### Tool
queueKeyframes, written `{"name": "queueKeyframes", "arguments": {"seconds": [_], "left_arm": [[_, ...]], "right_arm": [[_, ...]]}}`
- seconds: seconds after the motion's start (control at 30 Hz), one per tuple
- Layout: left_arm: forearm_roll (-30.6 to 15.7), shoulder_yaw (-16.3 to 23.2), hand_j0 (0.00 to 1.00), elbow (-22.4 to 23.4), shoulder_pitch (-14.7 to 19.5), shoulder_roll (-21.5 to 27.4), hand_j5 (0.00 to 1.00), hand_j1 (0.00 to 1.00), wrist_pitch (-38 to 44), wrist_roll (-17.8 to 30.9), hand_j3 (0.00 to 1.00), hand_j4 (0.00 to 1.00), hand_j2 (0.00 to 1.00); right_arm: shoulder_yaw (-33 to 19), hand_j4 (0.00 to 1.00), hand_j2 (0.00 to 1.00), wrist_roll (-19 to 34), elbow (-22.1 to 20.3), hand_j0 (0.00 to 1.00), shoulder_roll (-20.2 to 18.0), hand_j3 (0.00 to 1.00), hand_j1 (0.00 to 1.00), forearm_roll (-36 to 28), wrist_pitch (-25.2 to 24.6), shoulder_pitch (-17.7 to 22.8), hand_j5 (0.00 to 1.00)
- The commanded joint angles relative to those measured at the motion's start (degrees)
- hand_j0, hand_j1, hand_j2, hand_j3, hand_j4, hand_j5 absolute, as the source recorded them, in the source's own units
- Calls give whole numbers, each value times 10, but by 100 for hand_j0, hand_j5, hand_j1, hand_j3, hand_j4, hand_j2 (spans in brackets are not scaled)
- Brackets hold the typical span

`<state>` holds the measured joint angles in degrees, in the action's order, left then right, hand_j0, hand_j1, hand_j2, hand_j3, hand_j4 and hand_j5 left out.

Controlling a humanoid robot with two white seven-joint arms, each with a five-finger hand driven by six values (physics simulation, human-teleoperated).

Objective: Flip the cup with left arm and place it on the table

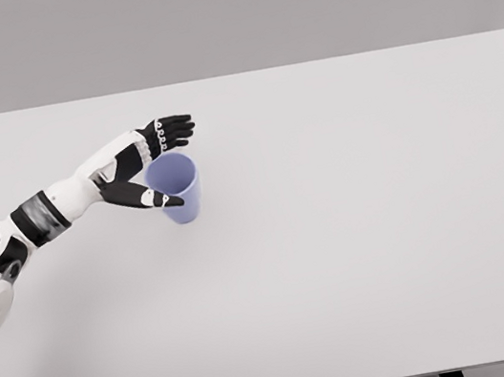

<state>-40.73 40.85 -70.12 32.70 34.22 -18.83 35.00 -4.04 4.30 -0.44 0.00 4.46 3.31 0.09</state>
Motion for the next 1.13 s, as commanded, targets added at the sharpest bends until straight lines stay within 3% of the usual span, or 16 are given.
{"name": "queueKeyframes", "arguments": {"seconds": [0.0, 0.27, 0.37, 0.43, 0.5, 0.57, 0.67, 1.1], "left_arm": [[-3, -1, 100, -3, 0, 1, 100, 100, -1, 0, 100, 100, 100], [-5, -5, 100, -26, 2, 13, 100, 100, -23, 0, 100, 100, 100], [-5, -5, 100, -41, 10, 43, 100, 100, -46, 0, 100, 100, 100], [-1, -4, 100, -27, 32, 80, 100, 100, -48, 0, 100, 100, 100], [64, -4, 100, 32, 61, 102, 100, 100, -45, 0, 100, 100, 100], [143, -4, 100, 35, 79, 134, 100, 100, -53, 0, 100, 100, 100], [267, -3, 100, 34, 91, 133, 100, 100, -93, 0, 100, 100, 100], [276, -2, 100, 61, 91, 136, 100, 100, -113, 0, 100, 100, 100]], "right_arm": [[0, 100, 100, 0, 0, 100, 0, 100, 100, 0, 0, 0, 100], [0, 100, 100, 0, 0, 100, 0, 100, 100, -1, -1, 0, 100], [0, 100, 100, 0, 0, 100, 0, 100, 100, 0, 0, 0, 100], [0, 100, 100, 0, 0, 100, 0, 100, 100, 0, -1, 0, 100], [0, 100, 100, 0, 0, 100, 0, 100, 100, 0, -1, 0, 100], [0, 100, 100, 0, 0, 100, 0, 100, 100, -1, -1, 1, 100], [0, 100, 100, 0, 0, 100, 0, 100, 100, -1, -1, 1, 100], [0, 100, 100, 0, 0, 100, 0, 100, 100, 0, -1, 1, 100]]}}
